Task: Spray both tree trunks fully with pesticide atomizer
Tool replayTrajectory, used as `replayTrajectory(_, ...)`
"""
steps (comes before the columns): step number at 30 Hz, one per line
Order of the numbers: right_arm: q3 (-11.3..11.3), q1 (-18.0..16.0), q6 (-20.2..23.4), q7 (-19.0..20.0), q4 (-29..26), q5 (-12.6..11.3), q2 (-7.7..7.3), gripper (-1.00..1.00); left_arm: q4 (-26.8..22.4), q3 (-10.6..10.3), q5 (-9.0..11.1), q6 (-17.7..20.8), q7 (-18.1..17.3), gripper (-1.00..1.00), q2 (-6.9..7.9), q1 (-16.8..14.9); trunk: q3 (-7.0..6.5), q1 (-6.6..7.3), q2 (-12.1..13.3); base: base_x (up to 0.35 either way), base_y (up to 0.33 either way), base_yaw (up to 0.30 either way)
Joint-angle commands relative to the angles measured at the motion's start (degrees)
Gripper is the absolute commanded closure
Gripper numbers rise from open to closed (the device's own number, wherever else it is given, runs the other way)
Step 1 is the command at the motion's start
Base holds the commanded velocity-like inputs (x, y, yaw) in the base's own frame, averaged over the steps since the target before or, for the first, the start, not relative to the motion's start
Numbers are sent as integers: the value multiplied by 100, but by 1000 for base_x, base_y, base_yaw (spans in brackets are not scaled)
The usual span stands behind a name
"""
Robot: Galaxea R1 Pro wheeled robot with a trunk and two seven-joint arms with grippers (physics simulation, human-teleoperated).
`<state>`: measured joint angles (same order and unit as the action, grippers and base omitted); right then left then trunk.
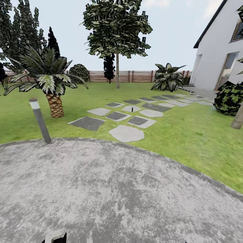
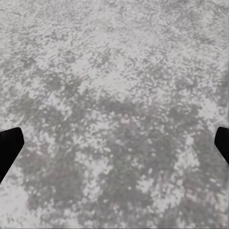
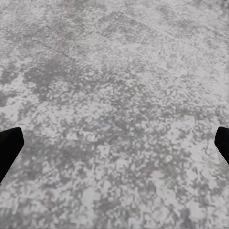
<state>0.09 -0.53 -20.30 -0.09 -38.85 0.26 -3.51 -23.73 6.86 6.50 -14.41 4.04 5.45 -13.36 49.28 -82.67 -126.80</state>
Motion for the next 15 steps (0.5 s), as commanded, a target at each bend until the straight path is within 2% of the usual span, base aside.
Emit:
replayTrajectory(1,0,0,0,0,0,0,0,-100,0,1,0,0,0,-100,0,0,0,0,0,340,0,0)
replayTrajectory(15,0,0,0,0,-5,0,1,-100,5,9,-8,0,0,-100,0,0,0,0,0,340,0,0)
